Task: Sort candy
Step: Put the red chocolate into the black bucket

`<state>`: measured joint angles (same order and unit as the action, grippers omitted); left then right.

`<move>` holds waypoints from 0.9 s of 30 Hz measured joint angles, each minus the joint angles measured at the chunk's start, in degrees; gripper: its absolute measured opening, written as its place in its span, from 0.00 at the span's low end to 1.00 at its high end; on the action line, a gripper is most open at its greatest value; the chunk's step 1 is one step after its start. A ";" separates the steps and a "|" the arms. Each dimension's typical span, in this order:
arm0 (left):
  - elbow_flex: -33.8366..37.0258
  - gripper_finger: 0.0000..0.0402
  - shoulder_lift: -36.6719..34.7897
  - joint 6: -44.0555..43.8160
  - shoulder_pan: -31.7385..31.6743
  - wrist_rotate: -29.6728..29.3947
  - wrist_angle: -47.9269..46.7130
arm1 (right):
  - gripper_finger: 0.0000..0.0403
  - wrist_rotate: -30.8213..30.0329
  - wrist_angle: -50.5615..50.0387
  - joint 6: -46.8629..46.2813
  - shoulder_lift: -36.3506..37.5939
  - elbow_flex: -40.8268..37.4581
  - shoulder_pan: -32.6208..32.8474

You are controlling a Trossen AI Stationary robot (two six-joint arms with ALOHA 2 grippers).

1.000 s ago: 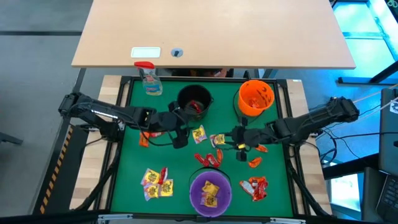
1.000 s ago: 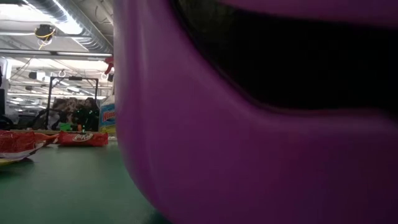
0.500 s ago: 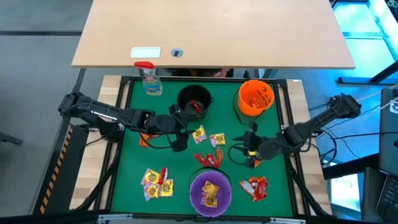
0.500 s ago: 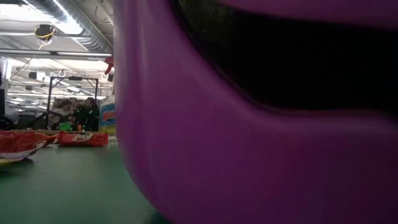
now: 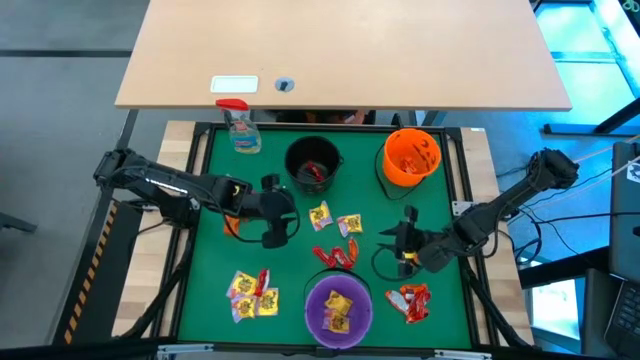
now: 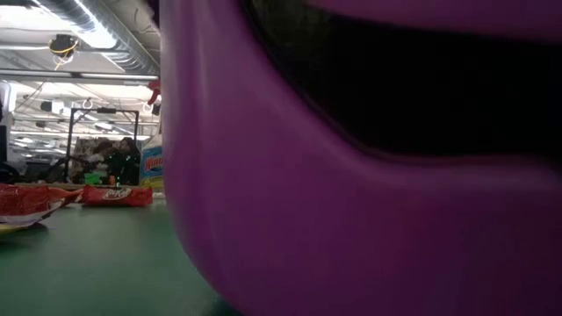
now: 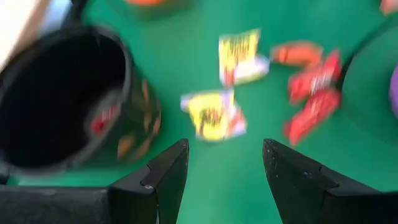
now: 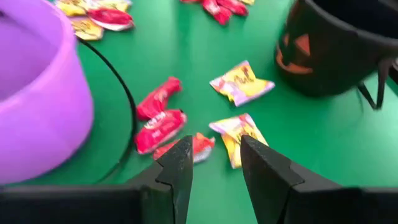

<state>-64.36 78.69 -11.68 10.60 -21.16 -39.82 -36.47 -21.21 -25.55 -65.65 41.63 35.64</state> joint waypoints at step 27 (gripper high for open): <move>23.26 0.49 -1.90 -19.51 -11.58 0.32 -4.21 | 0.32 -7.83 8.18 5.02 -0.02 -1.36 -0.04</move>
<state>-41.10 76.79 -31.19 -0.99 -20.84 -44.03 -44.30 -13.04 -20.53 -65.67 40.27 35.59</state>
